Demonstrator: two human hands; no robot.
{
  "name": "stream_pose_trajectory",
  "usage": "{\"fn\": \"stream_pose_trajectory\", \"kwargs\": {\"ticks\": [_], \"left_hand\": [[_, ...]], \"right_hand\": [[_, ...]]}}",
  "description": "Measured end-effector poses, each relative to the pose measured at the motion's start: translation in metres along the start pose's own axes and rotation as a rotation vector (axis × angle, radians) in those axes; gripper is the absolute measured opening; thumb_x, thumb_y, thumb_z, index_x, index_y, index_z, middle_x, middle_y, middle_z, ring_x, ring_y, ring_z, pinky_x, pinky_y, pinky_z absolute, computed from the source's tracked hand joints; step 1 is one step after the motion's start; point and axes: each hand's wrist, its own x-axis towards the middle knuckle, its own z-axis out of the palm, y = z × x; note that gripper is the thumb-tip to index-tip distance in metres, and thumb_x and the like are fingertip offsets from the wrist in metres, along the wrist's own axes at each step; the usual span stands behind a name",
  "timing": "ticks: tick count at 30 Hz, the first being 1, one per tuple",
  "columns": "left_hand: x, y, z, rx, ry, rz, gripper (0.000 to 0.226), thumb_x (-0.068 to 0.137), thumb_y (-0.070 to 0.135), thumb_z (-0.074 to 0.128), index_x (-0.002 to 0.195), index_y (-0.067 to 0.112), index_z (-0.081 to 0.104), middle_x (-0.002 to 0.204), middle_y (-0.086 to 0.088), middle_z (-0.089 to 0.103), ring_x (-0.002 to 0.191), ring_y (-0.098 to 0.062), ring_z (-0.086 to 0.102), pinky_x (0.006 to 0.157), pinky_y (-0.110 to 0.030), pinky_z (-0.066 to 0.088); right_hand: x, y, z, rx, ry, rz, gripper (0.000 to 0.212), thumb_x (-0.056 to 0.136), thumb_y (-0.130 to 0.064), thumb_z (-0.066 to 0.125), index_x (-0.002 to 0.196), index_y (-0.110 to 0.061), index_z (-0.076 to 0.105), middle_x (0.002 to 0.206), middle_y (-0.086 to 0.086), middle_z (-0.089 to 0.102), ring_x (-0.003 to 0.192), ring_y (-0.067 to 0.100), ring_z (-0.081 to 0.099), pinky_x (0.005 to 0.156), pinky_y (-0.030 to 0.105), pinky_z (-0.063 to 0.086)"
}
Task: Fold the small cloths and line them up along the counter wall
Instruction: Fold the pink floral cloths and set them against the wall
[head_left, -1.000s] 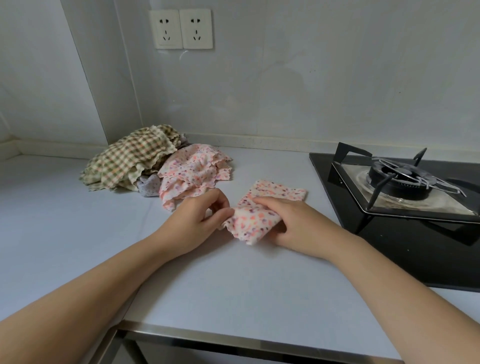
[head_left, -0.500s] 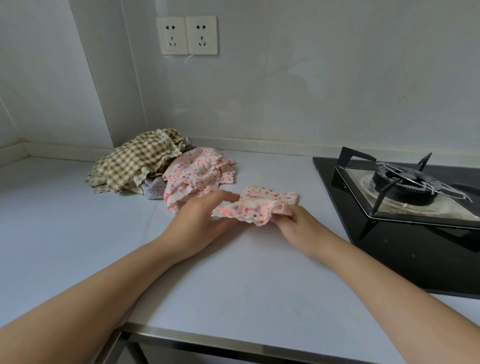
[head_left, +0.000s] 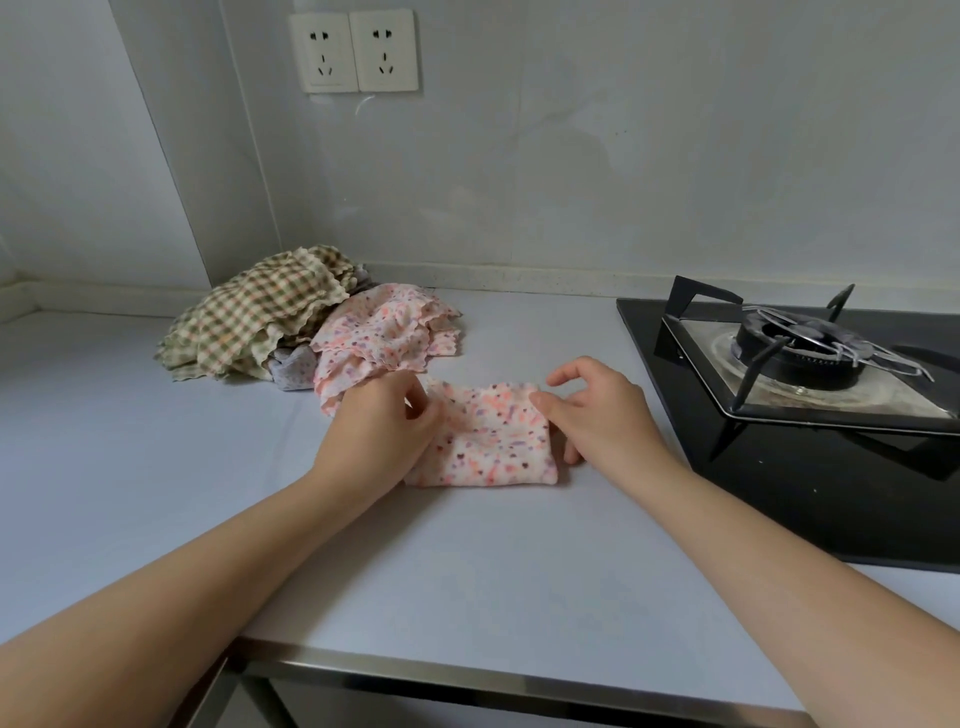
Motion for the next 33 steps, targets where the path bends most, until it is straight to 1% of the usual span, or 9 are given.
{"fn": "stream_pose_trajectory", "kwargs": {"ticks": [3,6,9,12,18,24,26,29,33], "left_hand": [[-0.004,-0.001,-0.003,0.158,0.011,0.079,0.016,0.085,0.023,0.063,0.091,0.019,0.048,0.078,0.008,0.056,0.071,-0.018,0.054,0.055,-0.030,0.038],[-0.007,0.000,-0.006,0.226,0.074,0.389,0.020,0.083,0.032,0.061,0.097,0.020,0.053,0.092,0.007,0.054,0.076,-0.019,0.056,0.056,-0.033,0.045],[-0.008,0.004,-0.005,0.124,-0.211,0.648,0.039,0.085,0.056,0.051,0.103,0.022,0.060,0.093,0.007,0.059,0.082,-0.015,0.057,0.070,-0.033,0.049],[-0.008,0.001,0.002,0.284,-0.296,0.661,0.059,0.080,0.071,0.042,0.114,0.026,0.059,0.104,0.006,0.061,0.093,-0.017,0.059,0.077,-0.031,0.049],[-0.001,-0.010,0.002,0.317,-0.058,0.613,0.040,0.082,0.043,0.030,0.091,0.016,0.058,0.080,0.001,0.061,0.068,-0.027,0.061,0.053,-0.035,0.048],[0.000,-0.009,-0.008,-0.229,-0.131,0.302,0.025,0.090,0.035,0.043,0.070,0.019,0.044,0.060,0.010,0.043,0.059,-0.007,0.040,0.055,-0.019,0.031],[0.000,-0.005,-0.011,-0.396,-0.233,0.233,0.029,0.090,0.033,0.044,0.070,0.011,0.047,0.064,0.013,0.041,0.061,-0.003,0.036,0.057,-0.019,0.030],[-0.002,0.000,-0.012,-0.515,-0.237,0.193,0.021,0.088,0.026,0.041,0.076,0.011,0.049,0.069,0.012,0.044,0.067,-0.005,0.040,0.063,-0.020,0.033],[-0.006,0.006,-0.019,-0.612,-0.172,0.294,0.033,0.090,0.032,0.048,0.122,0.030,0.046,0.114,0.011,0.057,0.101,-0.003,0.055,0.086,-0.016,0.043]], "right_hand": [[0.003,0.006,-0.001,-0.145,0.057,-0.082,0.019,0.088,-0.028,0.062,0.105,-0.025,0.055,0.076,-0.008,0.065,0.064,0.018,0.060,0.067,0.033,0.051],[0.005,0.008,-0.005,-0.250,0.040,-0.242,0.033,0.086,-0.002,0.051,0.112,-0.021,0.060,0.097,-0.007,0.061,0.086,0.017,0.057,0.082,0.038,0.048],[0.006,0.010,-0.004,-0.345,-0.142,-0.346,0.059,0.075,0.015,0.041,0.117,-0.019,0.063,0.126,-0.002,0.057,0.118,0.018,0.049,0.103,0.035,0.037],[0.005,0.011,-0.002,-0.412,-0.267,-0.336,0.064,0.075,0.012,0.041,0.126,-0.022,0.060,0.144,0.000,0.044,0.134,0.018,0.038,0.111,0.036,0.028],[0.003,0.009,-0.006,-0.317,-0.267,-0.313,0.060,0.082,-0.002,0.055,0.138,-0.021,0.045,0.144,-0.003,0.041,0.133,0.012,0.037,0.105,0.012,0.023],[-0.003,0.004,-0.007,-0.107,-0.338,-0.265,0.090,0.076,-0.020,0.077,0.146,-0.038,0.024,0.146,-0.018,0.030,0.135,-0.004,0.025,0.106,0.012,0.019],[-0.002,0.002,-0.006,0.032,-0.362,-0.232,0.075,0.074,-0.015,0.079,0.137,-0.032,0.042,0.138,-0.014,0.046,0.124,-0.003,0.042,0.104,0.017,0.032],[-0.004,-0.003,-0.006,0.340,-0.363,-0.195,0.024,0.079,-0.001,0.073,0.098,-0.015,0.065,0.096,-0.004,0.071,0.088,0.005,0.065,0.086,0.021,0.050],[-0.005,-0.008,-0.012,0.462,-0.276,-0.194,0.011,0.079,-0.001,0.072,0.081,-0.005,0.063,0.076,-0.001,0.069,0.074,0.009,0.064,0.073,0.020,0.050]]}}
